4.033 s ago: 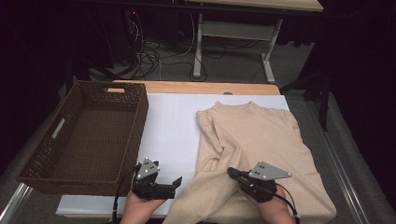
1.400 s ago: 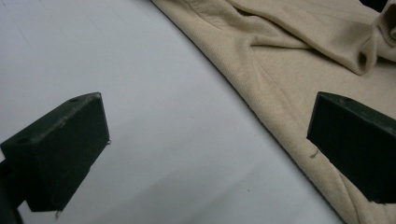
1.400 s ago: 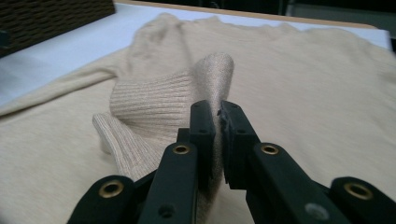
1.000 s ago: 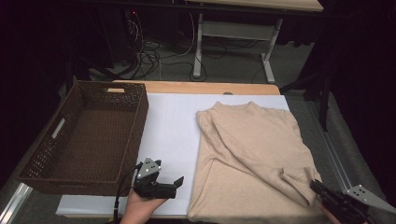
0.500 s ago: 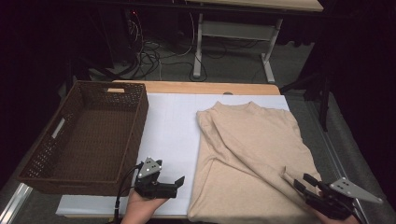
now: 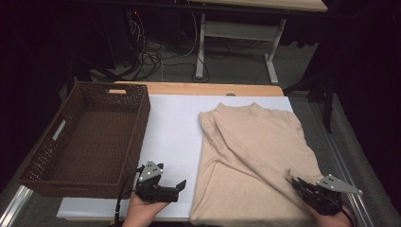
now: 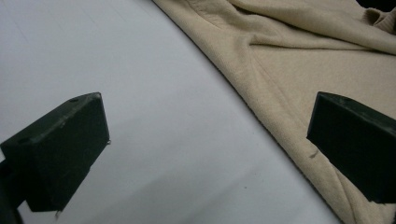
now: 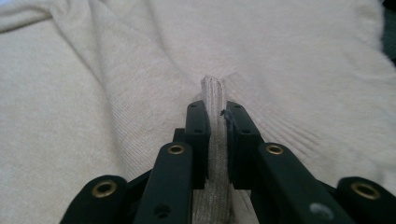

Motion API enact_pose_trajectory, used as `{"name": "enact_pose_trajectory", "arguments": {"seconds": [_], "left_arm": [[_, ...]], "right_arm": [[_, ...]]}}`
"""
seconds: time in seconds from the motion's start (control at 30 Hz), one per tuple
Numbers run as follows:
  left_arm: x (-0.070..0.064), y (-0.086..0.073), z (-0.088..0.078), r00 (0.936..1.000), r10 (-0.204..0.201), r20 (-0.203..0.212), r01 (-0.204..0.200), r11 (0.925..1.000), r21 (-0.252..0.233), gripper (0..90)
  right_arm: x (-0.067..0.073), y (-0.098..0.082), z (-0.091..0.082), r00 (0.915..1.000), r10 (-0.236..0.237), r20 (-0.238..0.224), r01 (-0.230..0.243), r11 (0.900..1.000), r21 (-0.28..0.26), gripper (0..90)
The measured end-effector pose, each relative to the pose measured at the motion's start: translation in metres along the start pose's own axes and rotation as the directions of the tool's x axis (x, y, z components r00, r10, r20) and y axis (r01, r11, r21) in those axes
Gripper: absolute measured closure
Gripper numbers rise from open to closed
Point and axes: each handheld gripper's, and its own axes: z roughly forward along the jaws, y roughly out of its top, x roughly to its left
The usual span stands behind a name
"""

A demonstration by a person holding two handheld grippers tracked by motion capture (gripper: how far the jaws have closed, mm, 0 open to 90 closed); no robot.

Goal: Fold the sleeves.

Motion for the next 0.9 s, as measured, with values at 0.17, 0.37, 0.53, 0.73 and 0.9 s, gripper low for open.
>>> {"name": "enact_pose_trajectory", "arguments": {"seconds": [0.17, 0.37, 0.53, 0.73, 0.9], "left_arm": [[-0.001, 0.001, 0.002, 0.9999, 0.005, 0.01, -0.005, 1.0, 0.005, 0.0], [-0.004, 0.004, 0.006, 0.9996, 0.015, 0.025, -0.015, 0.9999, 0.004, 0.0], [-0.006, 0.007, 0.011, 0.9992, 0.018, 0.037, -0.018, 0.9998, 0.007, 0.0], [-0.009, 0.01, 0.015, 0.9984, 0.03, 0.047, -0.03, 0.9995, 0.008, 0.0], [-0.008, 0.01, 0.017, 0.9985, 0.027, 0.049, -0.027, 0.9996, 0.01, 0.0]], "right_arm": [[-0.006, -0.008, -0.021, 0.9987, 0.037, 0.034, -0.035, 0.998, -0.052, 81.7], [-0.022, -0.026, -0.057, 0.9913, 0.112, 0.07, -0.103, 0.988, -0.119, 81.6], [-0.031, -0.049, -0.081, 0.9815, 0.155, 0.113, -0.14, 0.982, -0.129, 81.6], [-0.039, -0.068, -0.098, 0.9696, 0.195, 0.148, -0.177, 0.976, -0.126, 81.7], [-0.039, -0.066, -0.103, 0.9695, 0.196, 0.147, -0.174, 0.974, -0.146, 80.1]]}}
